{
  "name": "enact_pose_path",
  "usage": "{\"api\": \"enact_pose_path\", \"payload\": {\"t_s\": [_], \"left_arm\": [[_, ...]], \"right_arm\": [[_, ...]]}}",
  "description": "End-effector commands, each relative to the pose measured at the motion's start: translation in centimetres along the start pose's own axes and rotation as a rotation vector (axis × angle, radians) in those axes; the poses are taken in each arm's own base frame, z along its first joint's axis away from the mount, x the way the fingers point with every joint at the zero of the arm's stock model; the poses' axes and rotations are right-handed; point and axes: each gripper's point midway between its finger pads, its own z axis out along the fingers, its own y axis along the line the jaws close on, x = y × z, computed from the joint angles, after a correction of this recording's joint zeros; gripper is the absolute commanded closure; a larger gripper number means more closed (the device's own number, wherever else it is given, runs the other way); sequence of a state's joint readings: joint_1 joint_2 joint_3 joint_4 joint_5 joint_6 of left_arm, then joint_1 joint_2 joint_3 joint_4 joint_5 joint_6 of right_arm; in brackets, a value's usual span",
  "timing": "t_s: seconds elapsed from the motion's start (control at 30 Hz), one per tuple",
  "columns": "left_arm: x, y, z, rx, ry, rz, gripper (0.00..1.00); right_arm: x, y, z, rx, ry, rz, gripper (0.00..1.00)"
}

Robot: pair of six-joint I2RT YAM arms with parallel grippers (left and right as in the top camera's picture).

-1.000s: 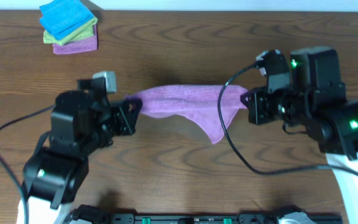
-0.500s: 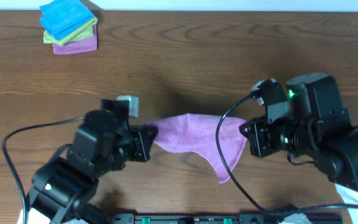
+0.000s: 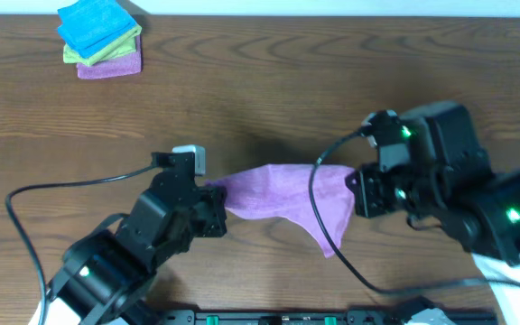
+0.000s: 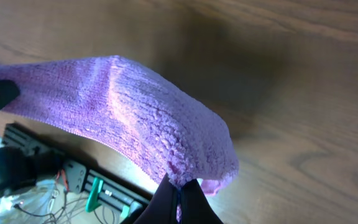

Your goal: Fold the cloth

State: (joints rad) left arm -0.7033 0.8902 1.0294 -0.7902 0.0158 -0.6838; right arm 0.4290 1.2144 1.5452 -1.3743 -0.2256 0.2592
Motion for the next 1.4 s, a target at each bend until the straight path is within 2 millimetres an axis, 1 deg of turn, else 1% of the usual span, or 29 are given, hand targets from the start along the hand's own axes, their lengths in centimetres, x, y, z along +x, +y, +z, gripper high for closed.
{"api": "enact_pose_path", "payload": {"t_s": [0.0, 0.13, 0.23, 0.33, 0.4, 0.43, 0.53, 0.67, 0.83, 0.9, 1.0, 1.1, 1.27, 1.37], "left_arm": [[-1.4, 0.0, 1.0, -0.045, -0.038, 0.045, 0.94], [-1.9, 0.2, 3.2, -0.079, -0.023, 0.053, 0.94], [-2.5, 1.4, 4.4, -0.124, -0.018, 0.024, 0.94], [-3.2, 2.7, 5.1, -0.151, -0.012, -0.001, 0.95], [-3.6, 2.9, 5.2, -0.136, -0.009, -0.020, 0.95], [-3.7, 2.8, 5.1, -0.119, -0.006, -0.025, 0.94], [-3.5, 2.3, 5.1, -0.092, 0.010, -0.028, 0.94], [-2.9, 1.5, 4.7, -0.040, 0.040, -0.034, 0.94], [-3.1, 1.9, 3.1, -0.055, 0.001, -0.055, 0.94], [-2.7, 2.0, 2.5, -0.057, 0.005, -0.079, 0.94], [-2.2, 2.3, 1.8, -0.081, -0.002, -0.069, 0.94], [-1.9, 1.7, 1.2, -0.082, -0.025, -0.051, 0.94], [-0.8, 0.9, 0.4, -0.078, -0.030, -0.044, 0.94], [-0.1, 0.9, -0.1, -0.099, -0.036, -0.041, 0.94]], "right_arm": [[-0.7, -0.6, 1.9, 0.039, 0.025, -0.022, 0.98], [-1.8, -1.4, 4.1, 0.063, 0.059, -0.014, 0.98], [-2.4, -2.0, 5.6, 0.076, 0.084, 0.001, 0.98], [-3.2, -3.0, 6.7, 0.094, 0.087, 0.019, 0.99], [-3.4, -3.4, 6.9, 0.100, 0.086, 0.031, 0.98], [-3.4, -3.5, 6.9, 0.101, 0.086, 0.035, 0.98], [-3.1, -3.0, 6.6, 0.073, 0.091, 0.037, 0.99], [-2.6, -2.7, 5.5, 0.063, 0.084, 0.035, 0.99], [-2.5, -2.7, 4.5, 0.068, 0.057, 0.018, 0.99], [-2.2, -2.6, 4.5, 0.062, 0.072, 0.021, 0.99], [-1.9, -2.4, 4.4, 0.056, 0.081, 0.022, 0.99], [-1.7, -1.7, 3.9, 0.043, 0.068, -0.003, 0.98], [-1.0, -1.0, 2.3, 0.035, 0.034, -0.020, 0.98], [-0.6, -1.7, 0.8, 0.086, -0.006, -0.005, 0.98]]}}
